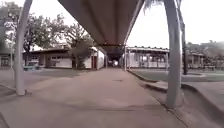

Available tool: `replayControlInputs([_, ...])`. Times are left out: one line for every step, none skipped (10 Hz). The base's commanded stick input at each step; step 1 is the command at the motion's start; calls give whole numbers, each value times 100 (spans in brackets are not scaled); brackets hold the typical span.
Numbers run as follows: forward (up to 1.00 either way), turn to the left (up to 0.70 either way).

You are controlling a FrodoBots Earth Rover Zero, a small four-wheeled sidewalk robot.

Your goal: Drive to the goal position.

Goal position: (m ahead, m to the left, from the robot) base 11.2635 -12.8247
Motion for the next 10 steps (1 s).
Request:
replayControlInputs([70, 0])
replayControlInputs([70, 0])
replayControlInputs([70, 0])
replayControlInputs([70, 0])
replayControlInputs([70, 0])
replayControlInputs([70, 0])
replayControlInputs([70, 0])
replayControlInputs([70, 0])
replayControlInputs([70, 0])
replayControlInputs([70, 0])
